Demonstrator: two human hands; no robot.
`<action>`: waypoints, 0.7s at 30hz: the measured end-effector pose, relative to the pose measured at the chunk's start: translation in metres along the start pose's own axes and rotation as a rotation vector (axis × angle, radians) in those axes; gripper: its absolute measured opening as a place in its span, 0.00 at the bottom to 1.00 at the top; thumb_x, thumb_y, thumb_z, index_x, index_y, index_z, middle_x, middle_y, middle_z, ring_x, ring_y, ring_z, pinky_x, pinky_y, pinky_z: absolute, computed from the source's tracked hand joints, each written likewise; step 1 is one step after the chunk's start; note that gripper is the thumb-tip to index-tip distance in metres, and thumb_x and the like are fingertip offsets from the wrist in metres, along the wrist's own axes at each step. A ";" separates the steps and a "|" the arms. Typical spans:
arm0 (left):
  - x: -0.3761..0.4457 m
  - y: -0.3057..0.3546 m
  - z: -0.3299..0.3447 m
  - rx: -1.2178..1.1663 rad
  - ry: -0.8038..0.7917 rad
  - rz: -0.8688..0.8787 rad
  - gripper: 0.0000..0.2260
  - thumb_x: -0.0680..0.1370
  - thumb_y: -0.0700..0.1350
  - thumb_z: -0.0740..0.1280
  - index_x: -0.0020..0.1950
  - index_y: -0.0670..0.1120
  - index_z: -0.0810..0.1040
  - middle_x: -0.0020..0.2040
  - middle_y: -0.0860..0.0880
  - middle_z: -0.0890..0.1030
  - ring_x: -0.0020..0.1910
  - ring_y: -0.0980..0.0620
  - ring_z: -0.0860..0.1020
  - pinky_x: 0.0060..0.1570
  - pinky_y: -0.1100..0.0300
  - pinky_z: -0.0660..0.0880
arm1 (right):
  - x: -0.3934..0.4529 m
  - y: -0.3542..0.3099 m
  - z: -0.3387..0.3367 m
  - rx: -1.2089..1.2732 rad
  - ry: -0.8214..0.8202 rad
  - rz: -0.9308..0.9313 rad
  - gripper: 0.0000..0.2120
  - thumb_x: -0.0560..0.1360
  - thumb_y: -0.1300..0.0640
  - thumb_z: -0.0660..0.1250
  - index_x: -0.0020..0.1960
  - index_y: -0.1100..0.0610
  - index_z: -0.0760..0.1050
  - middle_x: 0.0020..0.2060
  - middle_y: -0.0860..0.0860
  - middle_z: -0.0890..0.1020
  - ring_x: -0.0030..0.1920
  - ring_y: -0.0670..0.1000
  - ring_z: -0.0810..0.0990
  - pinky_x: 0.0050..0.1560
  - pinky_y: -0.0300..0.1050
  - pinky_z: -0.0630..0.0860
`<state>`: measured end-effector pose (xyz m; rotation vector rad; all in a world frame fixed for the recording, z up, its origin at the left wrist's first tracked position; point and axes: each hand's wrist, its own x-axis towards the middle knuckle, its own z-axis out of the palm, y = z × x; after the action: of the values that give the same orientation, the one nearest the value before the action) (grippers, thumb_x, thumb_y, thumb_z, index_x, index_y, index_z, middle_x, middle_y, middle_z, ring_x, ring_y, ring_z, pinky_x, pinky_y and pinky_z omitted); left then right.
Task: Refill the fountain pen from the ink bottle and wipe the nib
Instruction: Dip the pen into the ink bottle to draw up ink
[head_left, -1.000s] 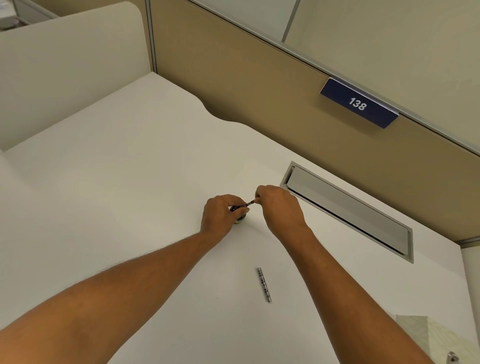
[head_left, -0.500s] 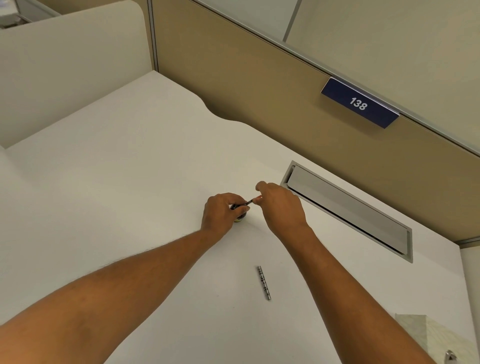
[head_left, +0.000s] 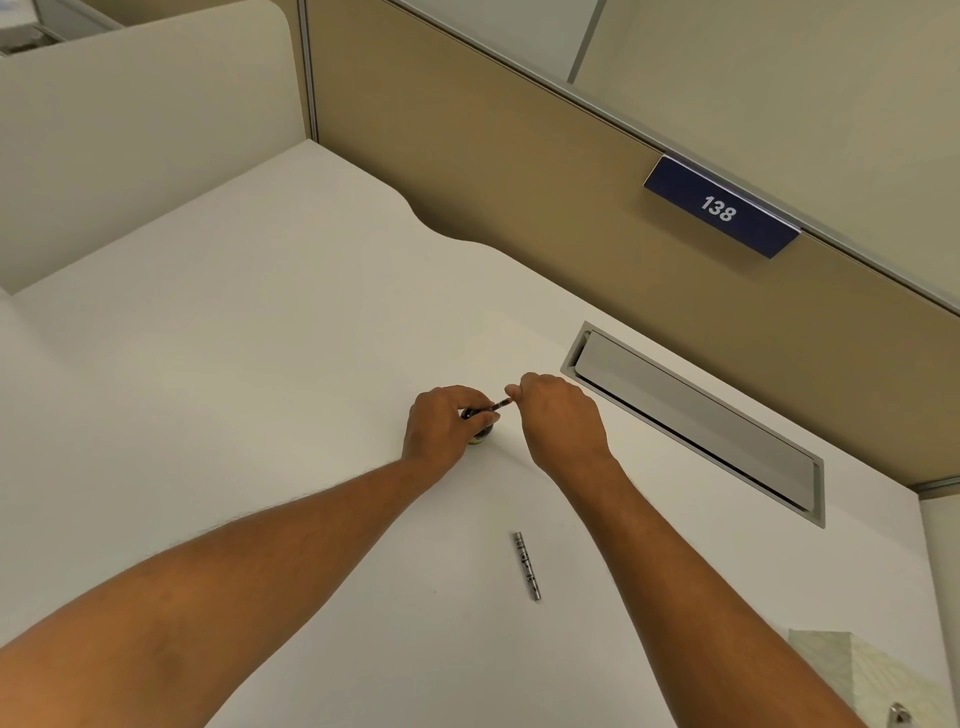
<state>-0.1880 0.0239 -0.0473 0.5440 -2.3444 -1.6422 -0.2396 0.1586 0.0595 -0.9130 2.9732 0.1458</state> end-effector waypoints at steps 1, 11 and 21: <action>0.000 0.000 0.000 -0.002 0.000 0.001 0.04 0.74 0.43 0.79 0.48 0.46 0.90 0.46 0.52 0.89 0.42 0.60 0.84 0.41 0.78 0.72 | -0.001 0.001 0.000 0.003 0.001 -0.014 0.07 0.84 0.56 0.61 0.56 0.57 0.76 0.48 0.54 0.82 0.46 0.59 0.82 0.37 0.48 0.67; 0.001 0.001 0.000 -0.015 -0.002 -0.002 0.04 0.75 0.42 0.79 0.48 0.44 0.90 0.46 0.49 0.89 0.43 0.53 0.85 0.39 0.78 0.73 | 0.008 0.009 0.006 0.013 0.033 -0.085 0.06 0.83 0.56 0.63 0.52 0.56 0.77 0.45 0.53 0.82 0.41 0.56 0.80 0.35 0.47 0.68; 0.001 -0.002 0.002 0.004 0.005 0.013 0.03 0.74 0.44 0.79 0.47 0.47 0.90 0.45 0.53 0.89 0.44 0.56 0.85 0.42 0.78 0.72 | 0.008 0.004 0.008 -0.013 -0.012 -0.066 0.06 0.83 0.55 0.63 0.53 0.57 0.76 0.47 0.54 0.82 0.45 0.58 0.82 0.38 0.47 0.67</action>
<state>-0.1891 0.0243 -0.0494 0.5321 -2.3433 -1.6284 -0.2483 0.1581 0.0517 -1.0074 2.9303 0.1691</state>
